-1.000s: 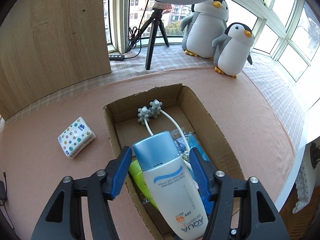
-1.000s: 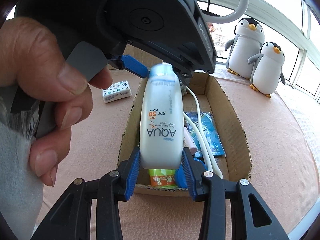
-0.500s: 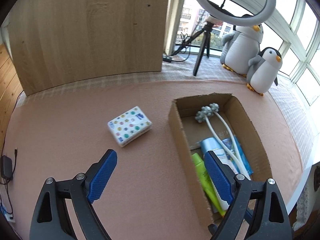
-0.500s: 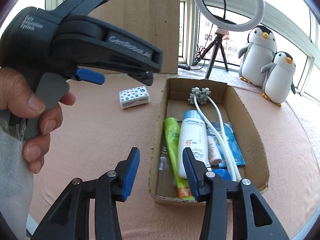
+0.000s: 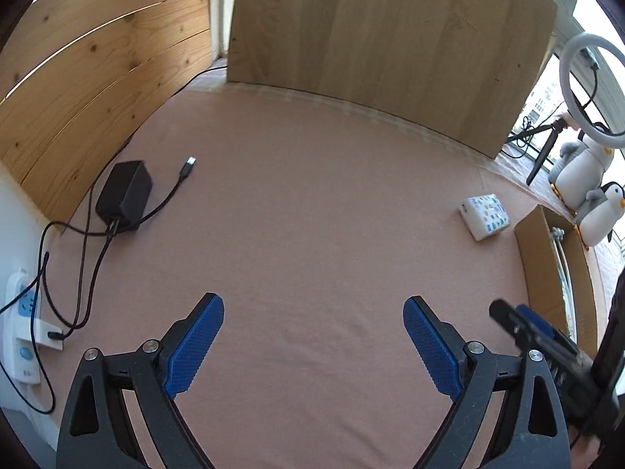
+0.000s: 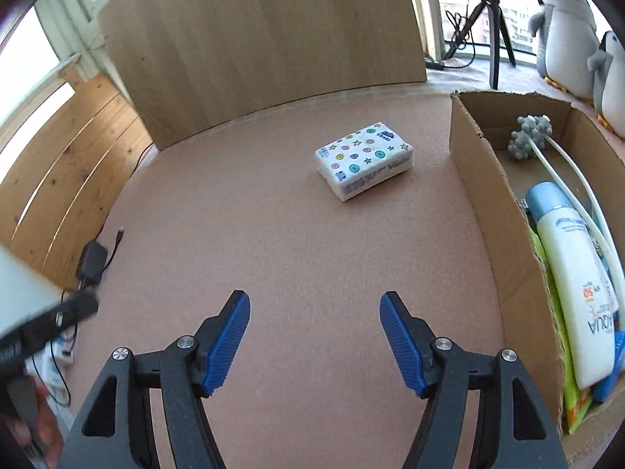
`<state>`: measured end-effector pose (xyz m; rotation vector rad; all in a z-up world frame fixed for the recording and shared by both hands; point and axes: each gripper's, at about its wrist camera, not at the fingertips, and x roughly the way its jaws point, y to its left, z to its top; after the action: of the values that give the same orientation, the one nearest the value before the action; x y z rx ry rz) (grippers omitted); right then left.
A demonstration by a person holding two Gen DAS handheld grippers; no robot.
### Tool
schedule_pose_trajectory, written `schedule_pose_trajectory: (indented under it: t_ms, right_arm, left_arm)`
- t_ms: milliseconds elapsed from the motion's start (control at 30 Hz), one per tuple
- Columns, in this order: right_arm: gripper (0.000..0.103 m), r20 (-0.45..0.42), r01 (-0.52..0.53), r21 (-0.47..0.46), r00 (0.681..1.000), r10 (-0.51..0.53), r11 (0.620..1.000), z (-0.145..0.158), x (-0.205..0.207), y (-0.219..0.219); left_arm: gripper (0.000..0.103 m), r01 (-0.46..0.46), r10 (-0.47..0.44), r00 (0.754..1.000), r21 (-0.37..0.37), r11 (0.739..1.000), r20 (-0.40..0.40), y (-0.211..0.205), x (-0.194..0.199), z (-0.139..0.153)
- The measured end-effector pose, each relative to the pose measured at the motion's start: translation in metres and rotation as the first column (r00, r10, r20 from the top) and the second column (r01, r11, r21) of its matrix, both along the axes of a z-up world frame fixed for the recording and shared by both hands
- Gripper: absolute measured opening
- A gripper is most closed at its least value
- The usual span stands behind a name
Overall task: Organize objects
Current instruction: 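Withdraw both tools from the box and move toward the dotted tissue pack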
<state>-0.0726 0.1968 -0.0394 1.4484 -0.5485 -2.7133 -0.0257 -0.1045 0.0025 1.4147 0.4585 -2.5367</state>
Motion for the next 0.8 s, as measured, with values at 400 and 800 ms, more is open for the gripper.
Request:
schedule_pose_trajectory:
  t_ms: [400, 800]
  right_arm:
    - [0.065, 0.142, 0.232, -0.175, 0.968, -0.209, 0.957, -0.017, -0.109, 0.046]
    - [0.047, 0.146, -0.097, 0.04, 0.985, 0.091, 0.994, -0.022, -0.155, -0.012]
  left_arm:
    - [0.095, -0.129, 0.13, 0.991, 0.087, 0.988, -0.01, -0.056, 0.046, -0.023]
    - [0.095, -0.155, 0.156, 0.988, 0.092, 0.984, -0.004, -0.065, 0.051, -0.026]
